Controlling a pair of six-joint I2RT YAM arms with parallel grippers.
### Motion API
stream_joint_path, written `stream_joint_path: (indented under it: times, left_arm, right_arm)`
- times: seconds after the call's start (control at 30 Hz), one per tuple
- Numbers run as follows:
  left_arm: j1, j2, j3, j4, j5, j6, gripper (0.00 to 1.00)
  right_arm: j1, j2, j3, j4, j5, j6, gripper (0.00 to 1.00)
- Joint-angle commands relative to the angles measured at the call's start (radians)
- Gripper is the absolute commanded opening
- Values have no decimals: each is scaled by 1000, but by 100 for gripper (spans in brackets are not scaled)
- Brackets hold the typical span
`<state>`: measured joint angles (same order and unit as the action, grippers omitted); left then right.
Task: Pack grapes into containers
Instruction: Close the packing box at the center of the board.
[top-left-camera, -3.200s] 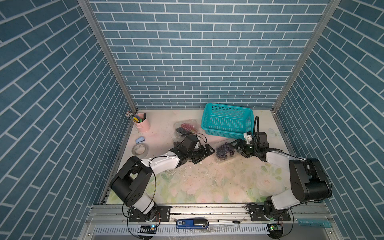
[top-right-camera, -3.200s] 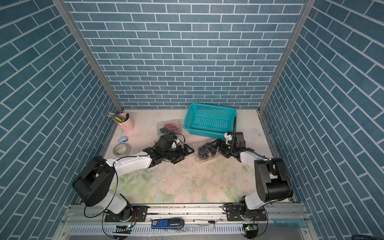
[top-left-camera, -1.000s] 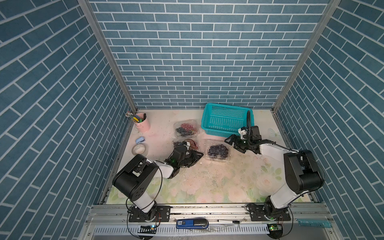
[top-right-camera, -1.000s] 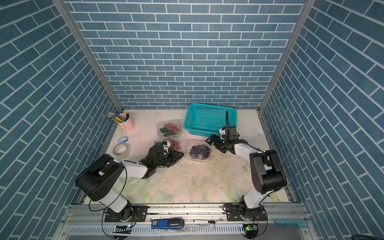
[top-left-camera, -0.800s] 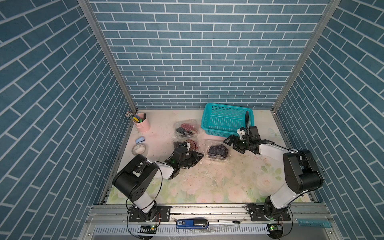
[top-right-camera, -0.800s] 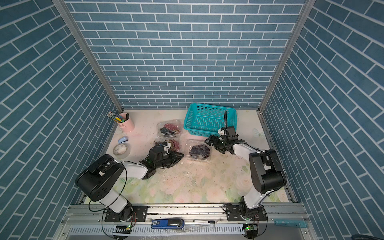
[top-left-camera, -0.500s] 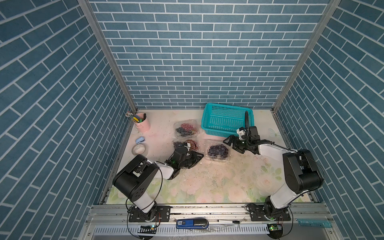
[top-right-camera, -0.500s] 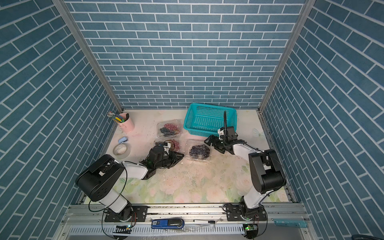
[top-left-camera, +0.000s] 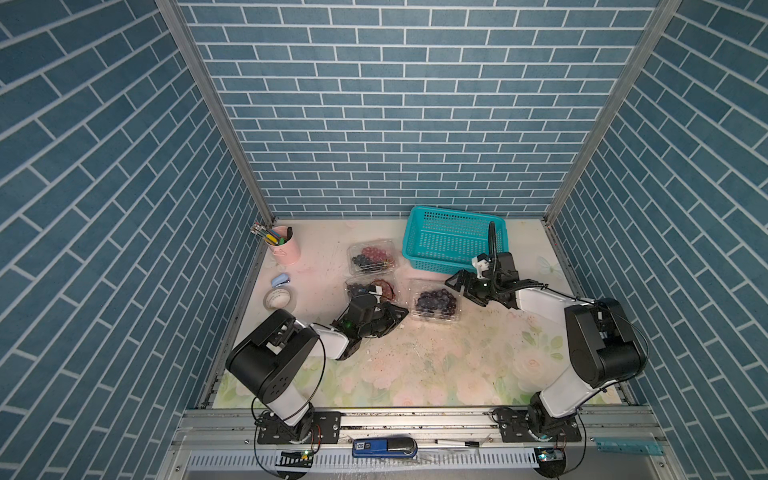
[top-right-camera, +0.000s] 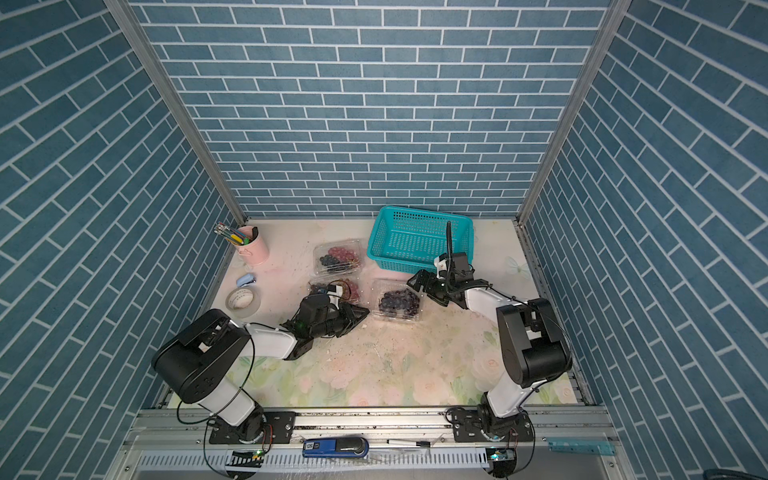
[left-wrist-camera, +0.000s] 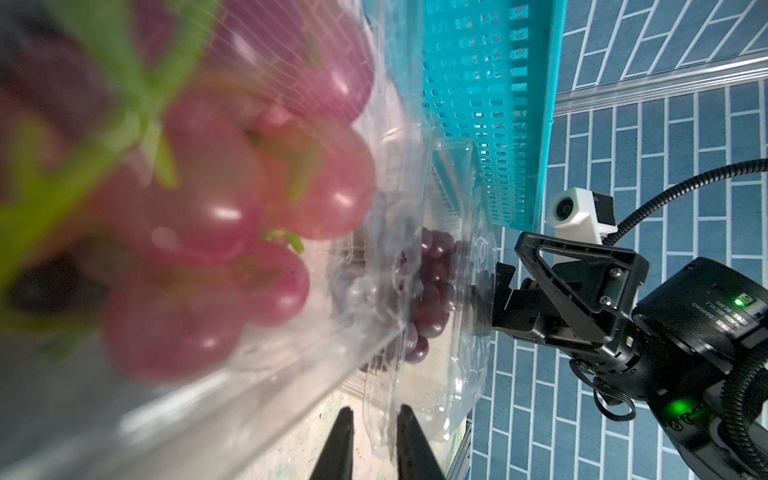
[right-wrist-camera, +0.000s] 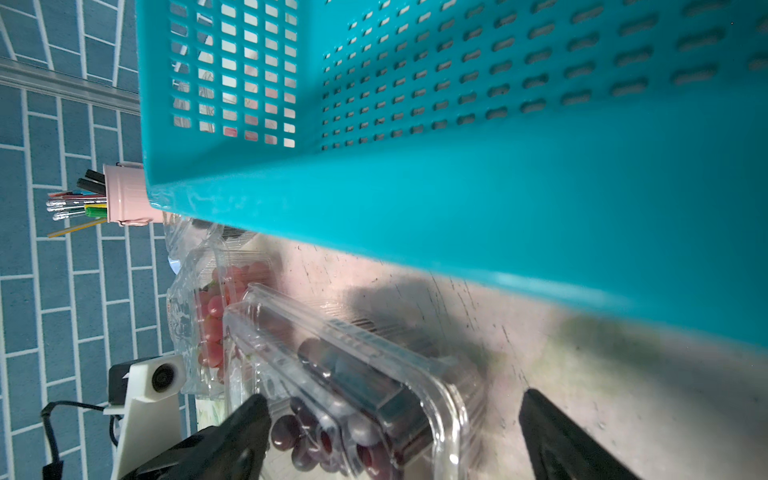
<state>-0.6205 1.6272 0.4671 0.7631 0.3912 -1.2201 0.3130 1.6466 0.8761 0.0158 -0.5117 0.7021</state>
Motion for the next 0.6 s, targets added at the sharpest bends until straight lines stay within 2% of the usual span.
stream_joint_path:
  times: [0.0,0.57]
  left_arm:
    - [-5,19,10,10,-17,4,21]
    - [-16,13,-1,16,-50,4,18]
  right_arm:
    - [5,9,-6,13,12,14,95]
    - [17,16,-15,31,11,26,95]
